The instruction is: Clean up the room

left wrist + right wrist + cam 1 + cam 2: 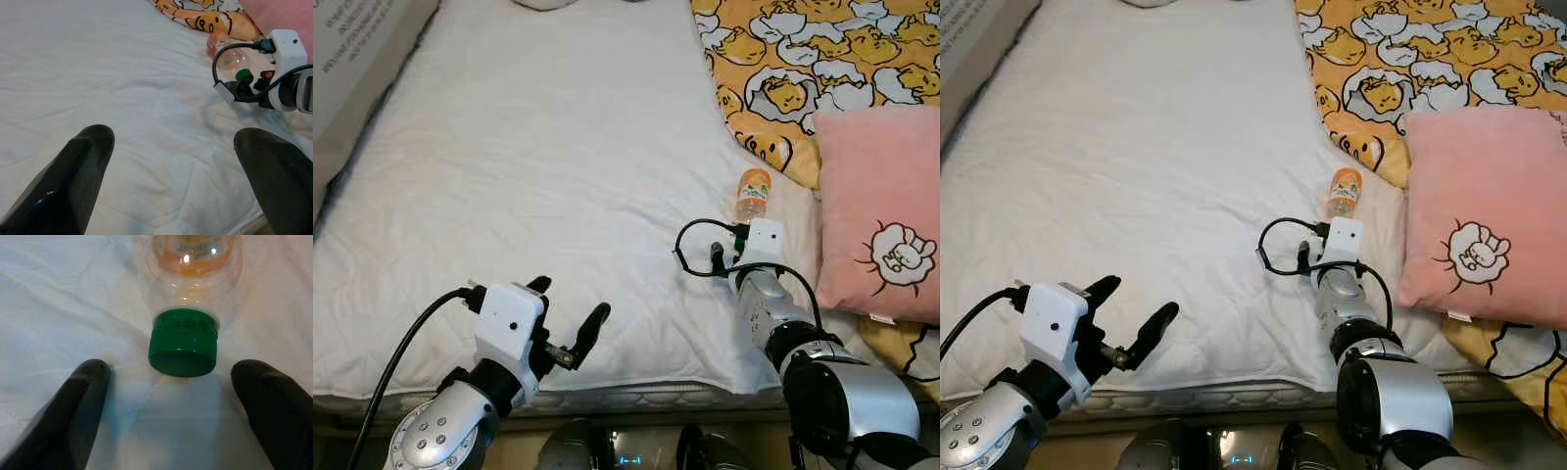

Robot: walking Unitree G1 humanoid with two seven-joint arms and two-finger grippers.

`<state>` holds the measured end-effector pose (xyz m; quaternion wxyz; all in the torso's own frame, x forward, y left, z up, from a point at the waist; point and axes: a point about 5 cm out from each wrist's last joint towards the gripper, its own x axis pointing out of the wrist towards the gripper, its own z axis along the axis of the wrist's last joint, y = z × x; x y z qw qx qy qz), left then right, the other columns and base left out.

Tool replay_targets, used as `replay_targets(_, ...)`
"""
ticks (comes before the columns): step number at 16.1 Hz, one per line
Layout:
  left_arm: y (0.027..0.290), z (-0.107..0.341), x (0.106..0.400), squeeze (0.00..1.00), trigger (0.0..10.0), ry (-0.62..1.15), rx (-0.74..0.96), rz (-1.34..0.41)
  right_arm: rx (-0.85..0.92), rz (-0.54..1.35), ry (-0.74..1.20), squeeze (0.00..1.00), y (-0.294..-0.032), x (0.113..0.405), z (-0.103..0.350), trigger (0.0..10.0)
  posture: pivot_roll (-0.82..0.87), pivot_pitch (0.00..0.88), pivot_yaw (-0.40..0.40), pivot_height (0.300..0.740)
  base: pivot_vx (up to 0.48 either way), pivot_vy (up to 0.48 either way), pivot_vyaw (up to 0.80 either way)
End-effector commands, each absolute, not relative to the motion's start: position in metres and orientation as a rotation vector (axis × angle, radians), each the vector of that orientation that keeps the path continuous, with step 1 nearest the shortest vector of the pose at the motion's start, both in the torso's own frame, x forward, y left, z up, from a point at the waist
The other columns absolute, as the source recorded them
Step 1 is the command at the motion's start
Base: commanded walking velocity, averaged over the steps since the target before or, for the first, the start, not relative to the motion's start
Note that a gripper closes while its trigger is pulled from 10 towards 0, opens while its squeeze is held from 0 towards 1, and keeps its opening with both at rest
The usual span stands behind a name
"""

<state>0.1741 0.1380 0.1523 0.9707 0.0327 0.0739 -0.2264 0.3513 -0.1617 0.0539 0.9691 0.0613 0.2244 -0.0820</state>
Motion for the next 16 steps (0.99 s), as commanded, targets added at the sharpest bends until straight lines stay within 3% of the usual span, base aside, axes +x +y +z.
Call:
replay_targets(1, 0.138, 0.156, 0.173, 0.00, 10.0, 0.141, 0.065, -0.457, 0.119, -0.159, 0.455, 0.00, -0.161, 0.354, 0.057, 0.0, 0.34, 0.194, 0.023, 0.740, 0.000, 0.000, 0.00)
replay_targets(16, 0.130, 0.151, 0.191, 0.00, 10.0, 0.117, 0.057, -0.464, -0.042, -0.091, 0.368, 0.00, -0.157, 0.359, 0.066, 0.0, 0.29, 0.143, 0.006, 0.740, 0.000, 0.000, 0.00)
